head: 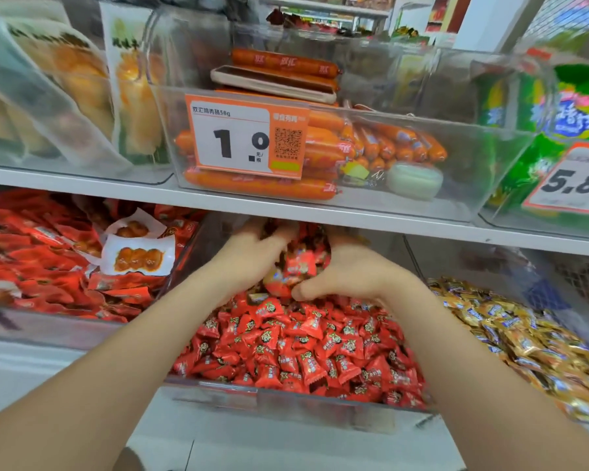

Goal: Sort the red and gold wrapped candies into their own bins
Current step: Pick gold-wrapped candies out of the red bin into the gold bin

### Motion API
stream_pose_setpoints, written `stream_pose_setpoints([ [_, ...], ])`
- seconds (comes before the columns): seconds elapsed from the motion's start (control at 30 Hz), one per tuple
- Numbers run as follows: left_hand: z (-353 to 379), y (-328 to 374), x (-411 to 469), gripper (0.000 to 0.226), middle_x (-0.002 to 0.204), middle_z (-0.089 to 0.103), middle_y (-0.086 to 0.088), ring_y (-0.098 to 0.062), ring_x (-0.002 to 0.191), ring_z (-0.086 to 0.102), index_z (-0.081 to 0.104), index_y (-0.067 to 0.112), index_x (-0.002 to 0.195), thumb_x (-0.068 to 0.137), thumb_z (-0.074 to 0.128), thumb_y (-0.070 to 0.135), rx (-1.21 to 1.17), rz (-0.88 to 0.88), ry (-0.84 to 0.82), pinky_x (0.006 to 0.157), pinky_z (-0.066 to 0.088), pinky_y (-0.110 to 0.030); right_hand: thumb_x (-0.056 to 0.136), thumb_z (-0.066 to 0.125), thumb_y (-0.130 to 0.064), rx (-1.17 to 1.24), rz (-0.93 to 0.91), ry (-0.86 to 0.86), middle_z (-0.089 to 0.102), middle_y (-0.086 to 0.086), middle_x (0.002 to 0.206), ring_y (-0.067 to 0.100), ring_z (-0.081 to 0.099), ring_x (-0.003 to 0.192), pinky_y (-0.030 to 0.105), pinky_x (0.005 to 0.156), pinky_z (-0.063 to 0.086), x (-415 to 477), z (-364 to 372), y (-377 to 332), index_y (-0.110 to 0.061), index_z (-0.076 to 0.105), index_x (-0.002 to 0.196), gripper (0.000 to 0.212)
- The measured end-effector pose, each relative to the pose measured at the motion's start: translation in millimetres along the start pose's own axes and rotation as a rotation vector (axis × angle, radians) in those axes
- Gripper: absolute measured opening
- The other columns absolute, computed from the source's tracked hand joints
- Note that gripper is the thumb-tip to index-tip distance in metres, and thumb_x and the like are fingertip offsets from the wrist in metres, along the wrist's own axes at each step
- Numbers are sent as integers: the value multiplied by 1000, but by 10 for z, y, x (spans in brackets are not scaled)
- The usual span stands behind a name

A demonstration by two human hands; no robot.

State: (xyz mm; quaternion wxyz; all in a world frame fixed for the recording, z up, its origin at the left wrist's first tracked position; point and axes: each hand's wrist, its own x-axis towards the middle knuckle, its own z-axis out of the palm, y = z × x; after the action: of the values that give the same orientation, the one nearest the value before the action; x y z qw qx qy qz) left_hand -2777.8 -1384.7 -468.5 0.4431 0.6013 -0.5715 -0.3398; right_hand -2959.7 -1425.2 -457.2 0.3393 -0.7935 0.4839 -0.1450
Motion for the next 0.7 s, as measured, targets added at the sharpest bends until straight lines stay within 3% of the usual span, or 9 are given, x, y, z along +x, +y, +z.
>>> stream_pose_setpoints([
  [0.07,-78,-12,-150,30,109,71,6,-14,96,68,57,37,125,100,62,52,127,65,-154,85,55,-32,60,99,-26,-30,-79,-57,69,-16,102,6,68,92,15,76,54,-158,-75,-13,-31,57,121,73],
  [0.13,-154,-46,-284,44,112,67,4,-13,103,66,53,35,127,93,70,56,321,91,-313,94,54,-39,56,100,-32,-99,-128,-132,65,-14,117,5,67,103,25,91,56,-297,-82,17,-33,47,137,97],
  [0.23,-232,-30,-438,74,133,45,11,-22,133,43,39,47,133,75,80,68,684,40,-488,120,30,-52,50,101,-46,-258,-121,-242,49,-9,128,12,55,120,36,106,50,-495,2,102,-50,26,144,120],
  [0.3,-290,-1,-510,90,143,30,18,-27,140,31,32,57,135,62,83,74,806,-40,-585,123,15,-61,46,100,-53,-323,-112,-298,39,-10,129,18,49,125,43,111,46,-580,28,127,-61,23,142,124],
  [0.4,-308,-30,-524,105,137,23,20,-28,133,38,26,60,135,53,90,71,872,-97,-708,115,37,-48,46,99,-51,-462,-172,-334,35,-10,132,23,52,123,45,109,48,-584,111,114,-62,24,143,123],
  [0.53,-113,-103,-541,101,138,22,10,-40,126,30,26,52,125,47,89,63,932,-88,-684,100,51,-54,48,91,-55,-659,-218,-315,31,3,151,48,54,123,61,104,47,-510,327,137,-59,17,148,124],
  [0.7,13,-150,-529,122,136,20,4,-37,119,32,13,39,142,50,90,56,1049,-18,-560,95,49,-57,53,92,-62,-791,-190,-195,28,3,147,47,51,119,62,103,44,-517,388,148,-50,12,153,128],
])
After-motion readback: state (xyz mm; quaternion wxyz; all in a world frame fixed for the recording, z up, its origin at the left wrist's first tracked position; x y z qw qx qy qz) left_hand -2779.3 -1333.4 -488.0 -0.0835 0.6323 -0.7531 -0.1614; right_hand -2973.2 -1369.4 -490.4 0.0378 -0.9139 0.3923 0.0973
